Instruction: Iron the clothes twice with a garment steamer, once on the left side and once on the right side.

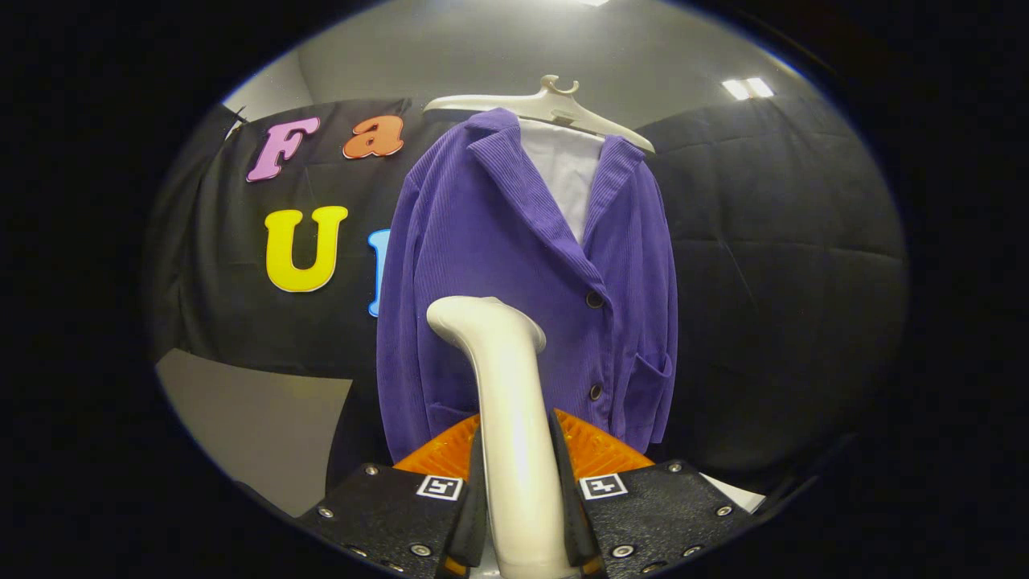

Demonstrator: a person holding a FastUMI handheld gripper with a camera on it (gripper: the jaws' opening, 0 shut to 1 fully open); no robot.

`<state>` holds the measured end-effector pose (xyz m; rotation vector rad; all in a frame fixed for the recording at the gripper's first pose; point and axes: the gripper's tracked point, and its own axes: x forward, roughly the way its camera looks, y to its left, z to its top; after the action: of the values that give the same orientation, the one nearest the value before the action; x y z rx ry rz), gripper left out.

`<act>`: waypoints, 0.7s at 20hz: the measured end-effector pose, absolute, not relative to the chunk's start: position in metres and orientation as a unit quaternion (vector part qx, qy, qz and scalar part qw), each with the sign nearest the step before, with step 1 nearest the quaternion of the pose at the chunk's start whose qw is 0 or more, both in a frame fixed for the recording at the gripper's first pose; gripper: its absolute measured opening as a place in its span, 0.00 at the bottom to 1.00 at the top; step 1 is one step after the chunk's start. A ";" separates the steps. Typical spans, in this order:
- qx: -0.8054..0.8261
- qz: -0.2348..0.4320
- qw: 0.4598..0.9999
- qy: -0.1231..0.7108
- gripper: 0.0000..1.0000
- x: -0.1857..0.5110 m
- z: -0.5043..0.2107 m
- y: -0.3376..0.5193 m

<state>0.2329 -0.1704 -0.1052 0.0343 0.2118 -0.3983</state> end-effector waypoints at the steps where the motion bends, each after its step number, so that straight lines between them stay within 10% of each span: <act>1: 0.016 -0.199 0.974 0.110 0.38 0.233 -0.112 -0.170; 14: 0.033 -0.204 0.968 0.141 0.39 0.227 -0.171 -0.167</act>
<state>0.2268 -0.1667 -0.1710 0.0664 0.2848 -0.4116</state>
